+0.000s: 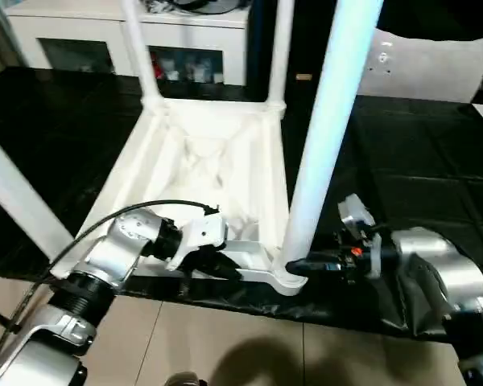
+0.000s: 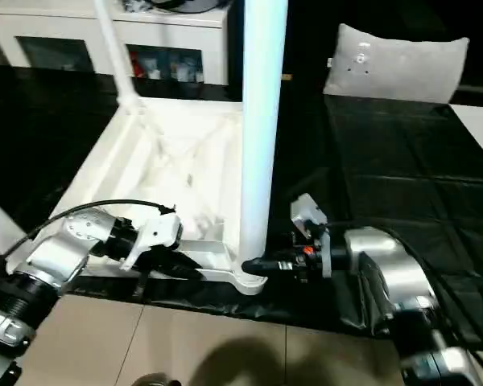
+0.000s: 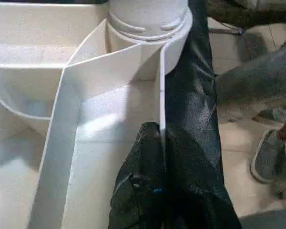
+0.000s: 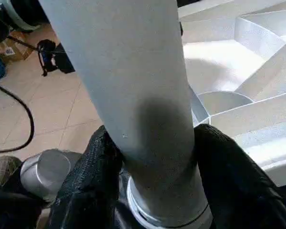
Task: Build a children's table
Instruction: Rotate leg to tighten
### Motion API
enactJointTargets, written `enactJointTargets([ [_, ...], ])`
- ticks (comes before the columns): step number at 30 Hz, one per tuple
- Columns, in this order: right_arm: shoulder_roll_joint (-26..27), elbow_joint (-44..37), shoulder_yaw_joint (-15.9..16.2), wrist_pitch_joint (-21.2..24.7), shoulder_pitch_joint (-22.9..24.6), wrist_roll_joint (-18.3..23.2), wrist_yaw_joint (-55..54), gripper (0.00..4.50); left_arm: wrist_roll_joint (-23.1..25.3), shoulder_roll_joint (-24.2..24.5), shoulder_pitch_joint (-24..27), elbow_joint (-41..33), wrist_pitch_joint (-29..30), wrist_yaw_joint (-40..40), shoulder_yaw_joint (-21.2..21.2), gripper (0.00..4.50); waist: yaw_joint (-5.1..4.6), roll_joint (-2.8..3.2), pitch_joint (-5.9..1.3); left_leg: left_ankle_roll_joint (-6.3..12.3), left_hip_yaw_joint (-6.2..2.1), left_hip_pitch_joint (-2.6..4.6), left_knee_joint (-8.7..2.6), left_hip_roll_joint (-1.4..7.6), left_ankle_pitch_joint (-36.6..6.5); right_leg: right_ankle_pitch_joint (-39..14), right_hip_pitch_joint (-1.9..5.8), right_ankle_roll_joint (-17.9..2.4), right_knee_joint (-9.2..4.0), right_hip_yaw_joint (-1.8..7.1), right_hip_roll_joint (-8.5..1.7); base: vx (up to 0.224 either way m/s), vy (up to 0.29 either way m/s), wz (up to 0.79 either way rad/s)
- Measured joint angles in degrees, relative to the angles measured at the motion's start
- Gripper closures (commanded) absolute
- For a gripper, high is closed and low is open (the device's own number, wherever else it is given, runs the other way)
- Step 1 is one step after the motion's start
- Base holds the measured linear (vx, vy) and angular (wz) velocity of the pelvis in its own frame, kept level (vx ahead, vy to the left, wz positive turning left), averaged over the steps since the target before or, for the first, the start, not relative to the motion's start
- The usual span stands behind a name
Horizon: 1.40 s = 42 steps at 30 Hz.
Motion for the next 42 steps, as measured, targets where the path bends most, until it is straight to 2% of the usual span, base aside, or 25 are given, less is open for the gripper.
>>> enactJointTargets([
  [4, 2.6, -1.1, -1.5, 0.4, 1.1, -0.6, -7.1, 2.47, 0.4, -1.0, 0.2, -0.9, 4.5, 4.6, 0.9, 4.50, -0.41, 0.00, 0.00, -0.04, 0.01, 0.09, 0.01, 0.00, 0.0, -0.1, 0.06, 0.2, 0.03, 0.01, 0.01, 0.000, 0.000, 0.00],
  [9, 7.6, 0.2, -3.6, -0.6, 0.2, -4.4, -19.9, 2.51, 1.7, -4.0, 0.2, -1.0, 9.6, 11.9, 2.7, 4.50, -3.28, -0.05, -0.01, -0.06, 0.00, 0.25, 0.00, -0.04, 0.0, -0.1, 0.32, 0.2, -0.04, 0.03, 0.02, 0.000, 0.000, 0.00],
  [13, 14.3, 3.4, -6.2, -0.6, -2.5, -7.4, -34.8, 2.55, 3.4, -9.4, -0.2, -0.9, 15.4, 21.9, 4.8, 4.50, -5.49, -0.15, 0.03, -0.06, -0.01, 0.51, 0.02, -0.06, 0.0, -0.1, 0.42, 0.2, -0.14, -0.01, 0.02, 0.000, 0.000, 0.00],
  [15, 16.0, 4.5, -6.9, -0.4, -3.7, -8.2, -39.9, 2.55, 3.8, -11.3, -0.7, -0.8, 17.1, 25.5, 5.1, 4.50, -6.16, -0.17, 0.04, -0.06, -0.11, 0.50, 0.02, -0.06, 0.0, -0.1, 0.41, 0.2, -0.33, -0.20, 0.01, 0.000, 0.000, 0.00],
  [18, 19.8, 8.6, -8.7, -0.5, -7.4, -10.0, -49.8, 2.56, 4.6, -15.9, -2.4, 1.9, 18.6, 33.0, 6.6, 4.50, -6.63, -0.17, 0.04, -0.06, -0.17, 0.41, 0.02, 0.00, 0.0, -0.1, 0.44, 0.2, -0.61, -0.42, 0.01, 0.000, 0.000, 0.00],
  [21, 22.5, 12.1, -10.1, -1.6, -10.2, -11.4, -57.2, 2.56, 5.6, -19.5, -3.3, 2.9, 19.9, 39.3, 7.5, 4.50, -6.62, -0.06, -0.02, -0.03, -0.18, 0.31, -0.05, -0.02, 0.0, 0.0, 0.45, 0.1, -0.80, -0.46, -0.01, 0.000, 0.000, 0.00],
  [22, 22.7, 12.6, -10.2, -2.4, -10.4, -11.6, -58.1, 2.21, 5.8, -20.1, -3.4, 2.9, 20.0, 40.2, 7.6, 4.50, -6.44, -0.02, -0.05, 0.02, -0.18, 0.08, -0.14, -0.02, 0.0, 0.0, 0.45, 0.1, -0.85, -0.47, -0.01, 0.000, 0.000, 0.00],
  [23, 22.8, 12.7, -10.2, -2.9, -10.4, -11.7, -58.3, 2.21, 5.8, -20.3, -3.4, 2.9, 20.0, 40.5, 7.6, 4.50, -6.29, 0.07, -0.10, 0.04, -0.18, 0.06, -0.25, -0.02, -0.1, 0.0, 0.45, 0.1, -0.89, -0.50, -0.01, 0.000, 0.000, 0.00],
  [25, 23.0, 12.9, -10.2, -3.9, -10.4, -11.9, -58.5, 1.84, 5.8, -20.3, -3.4, 2.8, 20.0, 40.5, 7.3, 4.50, -6.01, 0.20, -0.18, 0.05, -0.19, 0.08, -0.49, 0.00, -0.1, 0.2, 0.43, -0.1, -0.88, -0.59, 0.00, 0.000, 0.000, 0.00],
  [28, 23.3, 13.4, -10.2, -5.2, -9.4, -12.2, -58.7, 1.77, 5.9, -20.1, -3.4, 2.1, 19.8, 39.5, 6.6, 4.50, -5.32, 0.26, -0.20, 0.11, -0.22, -0.02, -0.72, 0.05, 0.0, 0.1, 0.29, -0.1, -0.88, -0.77, 0.01, 0.000, 0.000, 0.00],
  [29, 23.2, 13.5, -10.2, -5.8, -9.2, -12.2, -58.7, 1.53, 5.9, -19.8, -3.4, 2.0, 19.5, 39.1, 6.5, 4.50, -5.15, 0.28, -0.21, 0.14, -0.22, -0.04, -0.72, 0.06, 0.0, 0.1, 0.17, -0.1, -0.88, -0.77, 0.02, 0.000, 0.000, 0.00],
  [32, 22.4, 13.9, -10.1, -7.8, -8.5, -12.2, -57.4, 1.37, 5.9, -18.7, -3.5, 2.0, 17.5, 37.4, 5.6, 4.50, -4.85, 0.29, -0.20, 0.37, -0.21, -0.11, -0.67, 0.06, 0.2, 0.1, -0.07, -0.2, -0.86, -0.77, 0.02, 0.000, 0.000, 0.00],
  [34, 21.3, 13.8, -10.0, -9.4, -7.4, -12.1, -55.6, 1.08, 5.9, -18.1, -3.5, 2.1, 16.6, 35.9, 5.1, 4.50, -4.66, 0.28, -0.19, 0.37, -0.20, -0.13, -0.63, 0.05, 0.2, 0.2, -0.07, -0.2, -0.87, -0.76, 0.00, 0.000, 0.000, 0.00],
  [37, 18.7, 12.8, -9.6, -10.7, -5.6, -11.0, -50.4, 0.92, 5.6, -16.4, -3.3, 2.2, 14.9, 33.2, 4.7, 4.50, -4.28, 0.28, -0.18, 0.34, -0.18, -0.14, -0.58, 0.05, 0.1, 0.2, -0.04, -0.2, -0.87, -0.76, -0.02, 0.000, 0.000, 0.00],
  [42, 10.7, 10.0, -9.1, -13.0, -1.5, -8.8, -37.7, 0.60, 4.8, -12.8, -3.0, 2.5, 11.3, 27.7, 3.7, 4.50, -3.24, 0.28, -0.18, 0.25, -0.18, -0.13, -0.46, 0.07, 0.1, 0.2, 0.04, -0.3, -0.87, -0.76, -0.04, 0.000, 0.000, 0.00],
])
